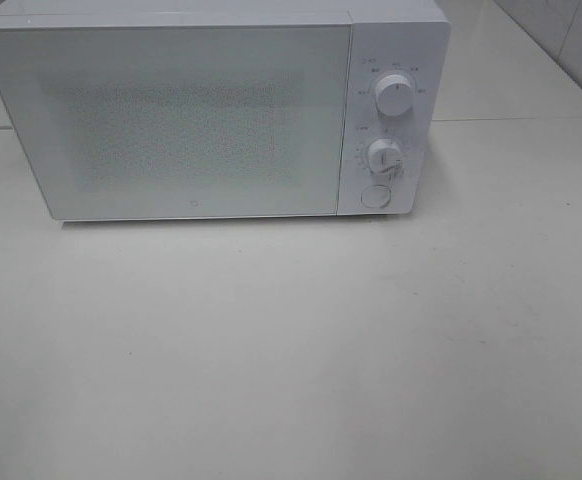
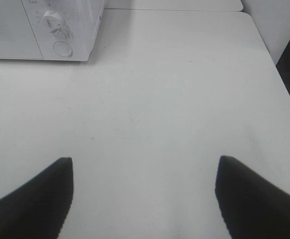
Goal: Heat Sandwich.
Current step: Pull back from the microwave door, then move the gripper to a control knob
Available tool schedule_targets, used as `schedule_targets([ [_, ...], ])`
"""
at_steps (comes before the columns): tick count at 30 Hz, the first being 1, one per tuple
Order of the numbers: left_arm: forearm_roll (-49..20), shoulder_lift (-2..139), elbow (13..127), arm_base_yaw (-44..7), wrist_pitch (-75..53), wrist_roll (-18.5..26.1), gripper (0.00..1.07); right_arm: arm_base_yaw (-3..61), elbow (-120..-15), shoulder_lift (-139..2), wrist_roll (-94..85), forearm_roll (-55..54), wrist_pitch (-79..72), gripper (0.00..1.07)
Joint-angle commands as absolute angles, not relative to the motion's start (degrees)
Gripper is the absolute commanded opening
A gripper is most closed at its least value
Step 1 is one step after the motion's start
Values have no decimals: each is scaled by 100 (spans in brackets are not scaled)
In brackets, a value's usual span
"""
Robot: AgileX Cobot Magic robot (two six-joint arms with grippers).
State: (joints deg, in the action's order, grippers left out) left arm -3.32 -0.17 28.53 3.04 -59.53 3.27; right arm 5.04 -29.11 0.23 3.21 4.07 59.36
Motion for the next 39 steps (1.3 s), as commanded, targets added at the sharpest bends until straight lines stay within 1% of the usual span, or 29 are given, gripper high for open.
schedule_targets([
  [1, -321, -178, 2830, 309, -5901, 275, 101, 458, -2899, 126, 264, 390, 5936, 76],
  [25, -321, -178, 2830, 309, -5901, 275, 101, 458, -3019, 63, 275, 395, 5770, 77],
  [32, -321, -178, 2830, 309, -5901, 275, 101, 458, -3071, -516, 258, 430, 5094, 78],
  [35, -321, -178, 2830, 309, -5901, 275, 101, 458, -3071, -1020, 258, 418, 4578, 80],
  [38, -321, -178, 2830, 309, -5901, 275, 101, 458, -3071, -1301, 258, 418, 4332, 80],
  [39, -321, -178, 2830, 309, -5901, 275, 101, 458, -3054, -1558, 264, 418, 4028, 80],
])
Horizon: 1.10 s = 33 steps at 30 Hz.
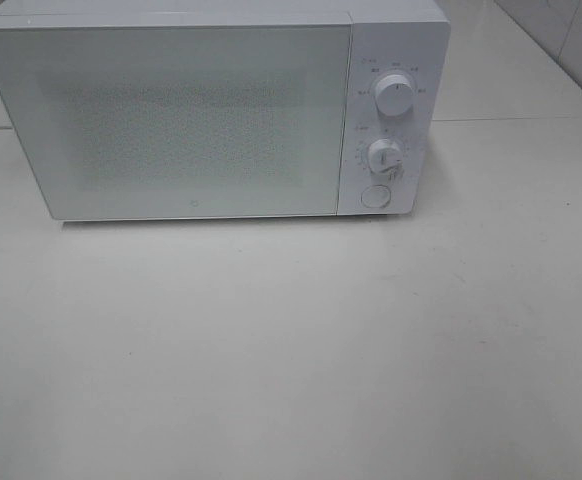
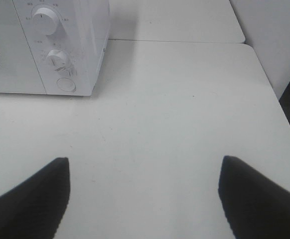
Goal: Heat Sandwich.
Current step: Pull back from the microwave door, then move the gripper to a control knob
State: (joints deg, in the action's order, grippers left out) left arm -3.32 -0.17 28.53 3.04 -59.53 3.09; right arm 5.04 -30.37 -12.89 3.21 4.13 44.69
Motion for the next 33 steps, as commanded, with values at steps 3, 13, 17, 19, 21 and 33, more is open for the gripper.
schedule_targets([
  [3, -321, -178, 2830, 309, -5901, 275, 101, 458, -3025, -1828, 281, 413, 3724, 80],
  [13, -321, -178, 2830, 309, -5901, 275, 101, 458, -2934, -3243, 309, 413, 2235, 78],
  [17, -321, -178, 2830, 309, -5901, 275, 101, 458, -2934, -3661, 309, 413, 1776, 77],
  [19, -321, -178, 2830, 309, -5901, 275, 101, 458, -2934, -4034, 309, 378, 1249, 77],
  [21, -321, -178, 2830, 309, -5901, 275, 101, 458, -2934, -4269, 309, 378, 934, 77],
  [33, -321, -178, 2830, 309, -5901, 275, 101, 458, -2934, -5598, 309, 378, -900, 76],
])
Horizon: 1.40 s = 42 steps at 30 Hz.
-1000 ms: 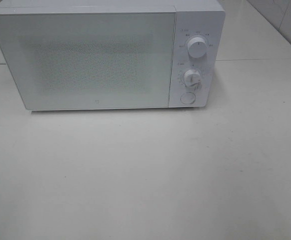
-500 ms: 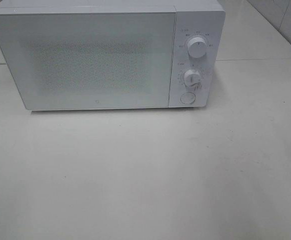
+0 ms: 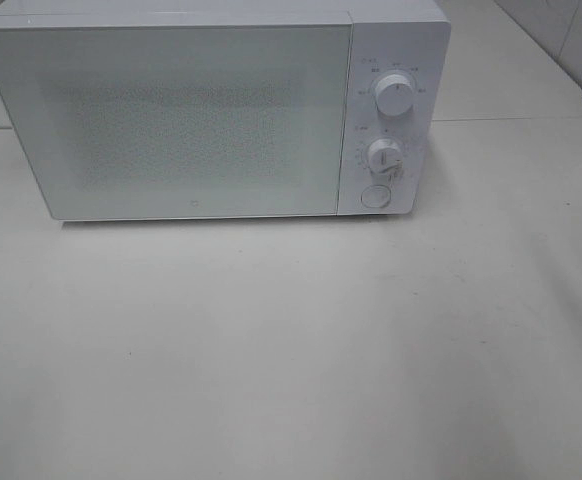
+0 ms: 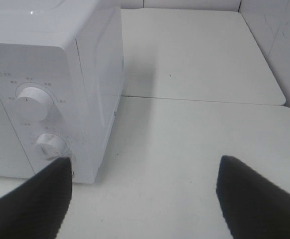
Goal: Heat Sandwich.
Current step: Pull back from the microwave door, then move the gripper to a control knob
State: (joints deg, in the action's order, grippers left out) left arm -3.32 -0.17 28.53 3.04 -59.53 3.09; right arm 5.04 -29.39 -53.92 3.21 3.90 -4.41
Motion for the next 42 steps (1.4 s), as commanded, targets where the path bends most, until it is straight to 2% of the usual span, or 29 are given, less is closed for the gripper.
schedule_targets([
  [1, -321, -178, 2830, 309, -5901, 275, 101, 458, -2934, -5707, 309, 390, -1026, 76],
  [11, -321, -178, 2830, 309, -5901, 275, 101, 476, -2871, -6572, 298, 338, -2103, 76],
  [16, -321, -178, 2830, 309, -5901, 275, 101, 544, -2475, -6807, 0, -246, -2916, 76],
  [20, -321, -178, 2830, 309, -5901, 275, 101, 917, -2194, -6944, -533, -808, -3501, 76],
  [30, -321, -178, 2830, 309, -5901, 275, 101, 2372, -1937, -7666, -1633, -2469, -4864, 76],
  [40, -321, -178, 2830, 309, -5901, 275, 101, 3604, -1948, -8560, -1690, -3375, -5970, 76],
  [42, -321, -178, 2830, 309, -5901, 275, 101, 3690, -1948, -8634, -1690, -3438, -6108, 76],
])
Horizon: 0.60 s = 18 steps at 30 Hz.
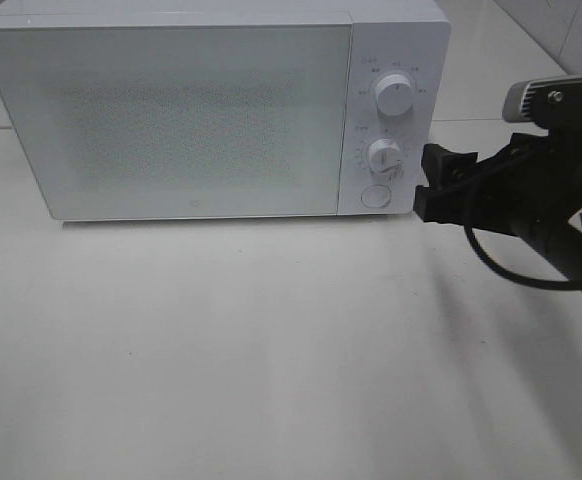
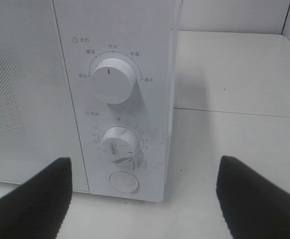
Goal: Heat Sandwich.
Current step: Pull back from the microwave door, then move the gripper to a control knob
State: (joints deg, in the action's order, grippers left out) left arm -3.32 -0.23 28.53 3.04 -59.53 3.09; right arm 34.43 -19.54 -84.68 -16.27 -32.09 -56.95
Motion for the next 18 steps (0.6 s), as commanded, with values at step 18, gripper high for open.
schedule_targets([
  [18, -321, -178, 2830, 309, -5901, 275, 101, 4481, -2779, -9958, -1696, -4515, -6807, 76],
])
